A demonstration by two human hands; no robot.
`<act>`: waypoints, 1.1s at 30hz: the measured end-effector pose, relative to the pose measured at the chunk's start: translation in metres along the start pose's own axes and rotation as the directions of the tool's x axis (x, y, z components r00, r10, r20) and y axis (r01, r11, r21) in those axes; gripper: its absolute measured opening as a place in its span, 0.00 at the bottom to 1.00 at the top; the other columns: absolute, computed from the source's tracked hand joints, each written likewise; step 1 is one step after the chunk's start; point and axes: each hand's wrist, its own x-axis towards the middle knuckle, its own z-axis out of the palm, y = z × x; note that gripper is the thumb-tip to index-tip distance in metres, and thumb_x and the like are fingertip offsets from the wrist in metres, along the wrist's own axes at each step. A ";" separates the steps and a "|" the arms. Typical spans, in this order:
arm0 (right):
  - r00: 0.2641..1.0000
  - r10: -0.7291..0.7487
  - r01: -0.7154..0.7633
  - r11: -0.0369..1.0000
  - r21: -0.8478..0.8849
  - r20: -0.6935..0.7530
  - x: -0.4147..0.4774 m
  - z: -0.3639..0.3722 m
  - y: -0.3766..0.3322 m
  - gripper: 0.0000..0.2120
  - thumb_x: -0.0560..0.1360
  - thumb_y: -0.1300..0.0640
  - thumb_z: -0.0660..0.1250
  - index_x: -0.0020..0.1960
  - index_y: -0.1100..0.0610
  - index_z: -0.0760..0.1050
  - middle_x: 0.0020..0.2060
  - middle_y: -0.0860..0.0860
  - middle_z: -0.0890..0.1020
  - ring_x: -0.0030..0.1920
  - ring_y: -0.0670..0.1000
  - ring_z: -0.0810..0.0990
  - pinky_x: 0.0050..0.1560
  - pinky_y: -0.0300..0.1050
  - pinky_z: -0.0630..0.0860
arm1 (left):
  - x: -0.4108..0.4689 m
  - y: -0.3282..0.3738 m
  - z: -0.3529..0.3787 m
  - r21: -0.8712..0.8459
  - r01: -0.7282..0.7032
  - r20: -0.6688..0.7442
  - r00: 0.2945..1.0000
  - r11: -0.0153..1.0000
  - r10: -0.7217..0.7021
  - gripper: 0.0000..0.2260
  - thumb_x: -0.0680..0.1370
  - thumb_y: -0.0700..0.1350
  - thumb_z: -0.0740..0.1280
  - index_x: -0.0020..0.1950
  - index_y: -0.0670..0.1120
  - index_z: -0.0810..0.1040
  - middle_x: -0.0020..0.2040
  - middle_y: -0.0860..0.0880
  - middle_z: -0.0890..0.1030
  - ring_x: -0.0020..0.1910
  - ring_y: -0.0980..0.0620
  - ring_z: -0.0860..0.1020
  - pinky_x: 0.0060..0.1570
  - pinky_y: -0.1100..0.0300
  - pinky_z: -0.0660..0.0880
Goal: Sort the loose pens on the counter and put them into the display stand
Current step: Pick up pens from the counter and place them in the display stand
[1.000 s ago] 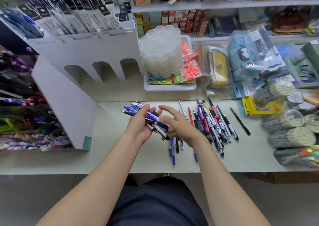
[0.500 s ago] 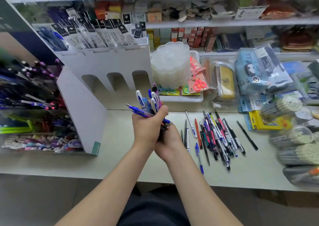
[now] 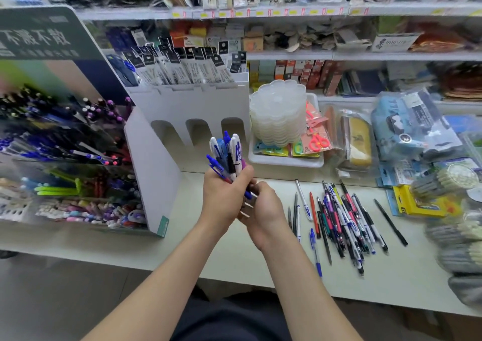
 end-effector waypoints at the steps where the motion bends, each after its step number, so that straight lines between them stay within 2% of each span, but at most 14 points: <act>1: 0.997 -0.059 0.054 0.995 -0.083 -0.055 -0.001 0.002 0.000 0.16 0.82 0.54 0.58 0.53 0.53 0.85 0.48 0.52 0.88 0.48 0.54 0.83 0.50 0.49 0.76 | 0.003 0.000 -0.007 0.030 -0.002 0.046 0.999 1.000 0.000 0.04 0.80 0.40 0.73 0.49 0.40 0.81 0.38 0.37 0.82 0.32 0.46 0.80 0.34 0.51 0.78; 3: 0.970 -0.227 0.210 0.963 -0.169 -0.086 -0.001 0.007 -0.001 0.13 0.81 0.54 0.61 0.59 0.52 0.83 0.52 0.55 0.88 0.51 0.56 0.85 0.48 0.49 0.78 | 0.007 0.000 -0.023 0.066 0.024 0.183 0.983 0.998 -0.036 0.05 0.81 0.39 0.71 0.47 0.39 0.78 0.35 0.36 0.79 0.29 0.44 0.76 0.29 0.52 0.74; 5: 0.920 -0.393 0.383 0.898 -0.216 -0.002 -0.003 0.015 -0.004 0.13 0.81 0.51 0.65 0.65 0.47 0.79 0.55 0.55 0.86 0.52 0.52 0.86 0.49 0.47 0.82 | 0.008 0.003 -0.041 0.093 0.041 0.300 0.952 0.995 -0.067 0.03 0.81 0.38 0.70 0.48 0.41 0.78 0.33 0.39 0.78 0.30 0.43 0.76 0.29 0.54 0.74; 8: 0.792 -0.601 0.572 0.674 -0.467 0.103 -0.009 0.032 0.000 0.17 0.77 0.43 0.75 0.64 0.41 0.79 0.54 0.46 0.84 0.51 0.44 0.84 0.51 0.42 0.82 | 0.007 0.003 -0.064 0.210 0.011 0.360 0.929 0.978 -0.088 0.05 0.83 0.38 0.64 0.49 0.41 0.77 0.31 0.43 0.76 0.29 0.43 0.76 0.24 0.57 0.71; 10: 0.716 -0.696 0.567 0.537 -0.625 0.052 -0.009 0.048 0.010 0.19 0.74 0.42 0.78 0.62 0.43 0.82 0.51 0.44 0.84 0.49 0.44 0.82 0.51 0.42 0.81 | 0.009 0.002 -0.081 0.262 -0.008 0.360 0.929 0.965 -0.090 0.07 0.83 0.40 0.62 0.46 0.44 0.76 0.29 0.46 0.76 0.28 0.45 0.75 0.23 0.57 0.70; 13: 0.786 -0.616 0.550 0.660 -0.512 0.050 -0.011 0.078 0.025 0.12 0.77 0.48 0.77 0.60 0.45 0.84 0.44 0.46 0.88 0.45 0.48 0.87 0.52 0.55 0.85 | 0.018 0.003 -0.117 0.265 -0.017 0.388 0.917 0.964 -0.090 0.05 0.83 0.45 0.66 0.49 0.45 0.79 0.30 0.45 0.77 0.28 0.45 0.75 0.26 0.56 0.71; 15: 0.783 -0.620 0.559 0.660 -0.501 0.056 -0.012 0.096 0.035 0.07 0.79 0.51 0.75 0.57 0.47 0.85 0.43 0.47 0.88 0.45 0.51 0.87 0.50 0.60 0.85 | 0.026 0.004 -0.148 0.210 0.017 0.442 0.890 0.978 -0.110 0.06 0.81 0.47 0.72 0.52 0.45 0.81 0.32 0.43 0.78 0.30 0.44 0.75 0.30 0.52 0.72; 18: 0.829 -0.557 0.529 0.758 -0.383 0.043 -0.016 0.125 0.053 0.03 0.82 0.55 0.72 0.53 0.50 0.85 0.43 0.53 0.88 0.42 0.52 0.84 0.49 0.57 0.83 | 0.038 0.004 -0.192 0.148 0.060 0.516 0.847 0.987 -0.129 0.14 0.78 0.53 0.77 0.55 0.45 0.82 0.34 0.41 0.77 0.35 0.41 0.74 0.37 0.44 0.72; 21: 0.859 -0.512 0.481 0.823 -0.303 -0.028 -0.015 0.152 0.073 0.06 0.85 0.56 0.68 0.52 0.57 0.82 0.40 0.57 0.86 0.38 0.53 0.82 0.43 0.54 0.79 | 0.044 0.002 -0.227 0.129 0.067 0.564 0.816 0.989 -0.129 0.12 0.82 0.50 0.73 0.51 0.40 0.79 0.36 0.39 0.77 0.36 0.39 0.76 0.42 0.40 0.73; 24: 0.802 -0.573 0.510 0.803 -0.307 -0.165 -0.018 0.176 0.086 0.08 0.87 0.53 0.63 0.55 0.56 0.77 0.40 0.57 0.86 0.39 0.49 0.83 0.45 0.49 0.79 | 0.049 0.000 -0.255 0.144 0.049 0.569 0.813 0.988 -0.123 0.05 0.85 0.45 0.69 0.53 0.43 0.80 0.39 0.42 0.80 0.37 0.45 0.83 0.41 0.46 0.75; 26: 0.732 -0.636 0.584 0.770 -0.256 -0.244 -0.021 0.189 0.091 0.08 0.88 0.52 0.59 0.59 0.55 0.74 0.35 0.53 0.83 0.38 0.50 0.83 0.44 0.49 0.81 | 0.051 -0.001 -0.271 0.167 0.030 0.569 0.814 0.985 -0.121 0.07 0.85 0.45 0.69 0.50 0.43 0.78 0.37 0.46 0.81 0.34 0.47 0.81 0.39 0.49 0.76; 29: 0.693 -0.661 0.655 0.744 -0.132 -0.290 -0.026 0.202 0.092 0.08 0.89 0.50 0.57 0.61 0.52 0.73 0.32 0.50 0.70 0.30 0.49 0.70 0.30 0.45 0.74 | 0.055 -0.005 -0.297 0.248 -0.054 0.564 0.820 0.967 -0.099 0.09 0.84 0.44 0.70 0.47 0.41 0.76 0.33 0.49 0.79 0.31 0.48 0.77 0.35 0.53 0.76; 31: 0.749 -0.630 0.598 0.776 -0.201 -0.204 -0.027 0.209 0.094 0.07 0.87 0.49 0.61 0.61 0.49 0.76 0.33 0.49 0.68 0.29 0.46 0.63 0.26 0.40 0.63 | 0.055 -0.005 -0.314 0.300 -0.106 0.560 0.824 0.948 -0.085 0.09 0.82 0.43 0.71 0.45 0.44 0.74 0.31 0.48 0.77 0.30 0.50 0.75 0.33 0.55 0.74; 33: 0.820 -0.562 0.482 0.780 -0.399 -0.109 -0.026 0.221 0.102 0.07 0.83 0.49 0.70 0.59 0.50 0.80 0.32 0.46 0.73 0.28 0.44 0.67 0.27 0.37 0.65 | 0.055 -0.006 -0.330 0.332 -0.156 0.575 0.815 0.930 -0.068 0.08 0.81 0.42 0.71 0.46 0.46 0.74 0.31 0.51 0.76 0.30 0.52 0.73 0.35 0.56 0.73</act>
